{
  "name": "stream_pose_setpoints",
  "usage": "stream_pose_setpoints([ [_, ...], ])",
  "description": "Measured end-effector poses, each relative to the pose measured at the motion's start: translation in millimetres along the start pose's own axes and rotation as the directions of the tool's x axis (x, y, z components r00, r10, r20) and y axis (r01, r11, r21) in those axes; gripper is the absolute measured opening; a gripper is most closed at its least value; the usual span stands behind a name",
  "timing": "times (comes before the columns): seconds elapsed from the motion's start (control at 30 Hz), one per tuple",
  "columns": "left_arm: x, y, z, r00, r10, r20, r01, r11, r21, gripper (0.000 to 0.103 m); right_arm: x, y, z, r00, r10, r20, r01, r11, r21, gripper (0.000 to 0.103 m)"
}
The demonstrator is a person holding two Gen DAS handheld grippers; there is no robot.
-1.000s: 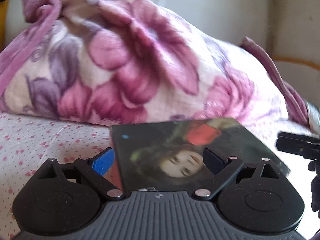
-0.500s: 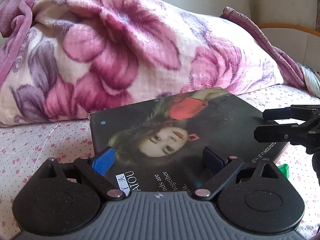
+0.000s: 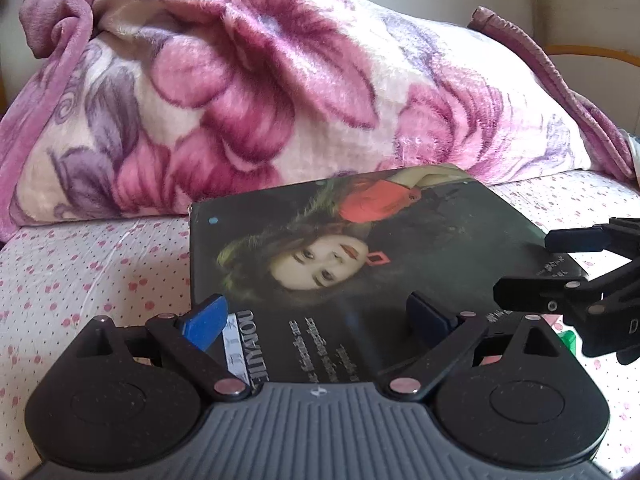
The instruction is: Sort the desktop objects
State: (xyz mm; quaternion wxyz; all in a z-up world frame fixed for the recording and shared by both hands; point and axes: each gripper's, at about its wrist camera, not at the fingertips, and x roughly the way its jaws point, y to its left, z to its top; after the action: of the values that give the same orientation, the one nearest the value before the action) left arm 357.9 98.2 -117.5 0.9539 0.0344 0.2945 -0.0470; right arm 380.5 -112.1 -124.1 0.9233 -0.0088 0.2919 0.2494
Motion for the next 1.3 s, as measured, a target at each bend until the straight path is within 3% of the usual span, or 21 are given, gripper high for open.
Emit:
stream_pose_setpoints([
  [0.2, -23, -6, -15, 1.0, 0.001, -0.005, -0.001, 1.0, -0.002, 0.097, -16, 11, -12, 0.999, -0.037, -0.04, 0.036, 0.999, -0.04, 0.102],
  [0.33, -42, -15, -30, 0.998, 0.068, -0.017, -0.068, 0.998, -0.006, 0.097, -27, 19, -22, 0.994, -0.051, -0.096, 0.047, 0.998, -0.044, 0.102],
  [0.5, -69, -31, -54, 0.994, 0.074, -0.085, -0.077, 0.996, -0.04, 0.097, -47, 24, -37, 0.988, -0.029, -0.15, 0.038, 0.998, 0.055, 0.102],
  [0.7, -107, -51, -84, 0.986, 0.089, -0.14, -0.099, 0.993, -0.067, 0.097, -88, 45, -64, 0.983, -0.046, -0.179, 0.056, 0.997, 0.048, 0.102],
  [1.0, -168, -67, -103, 0.982, 0.093, -0.162, -0.116, 0.984, -0.137, 0.097, -152, 62, -85, 0.98, -0.094, -0.178, 0.105, 0.993, 0.056, 0.102],
  [1.3, -233, -83, -95, 0.982, 0.135, -0.136, -0.15, 0.983, -0.107, 0.097, -214, 79, -85, 0.978, -0.146, -0.146, 0.155, 0.987, 0.046, 0.102],
])
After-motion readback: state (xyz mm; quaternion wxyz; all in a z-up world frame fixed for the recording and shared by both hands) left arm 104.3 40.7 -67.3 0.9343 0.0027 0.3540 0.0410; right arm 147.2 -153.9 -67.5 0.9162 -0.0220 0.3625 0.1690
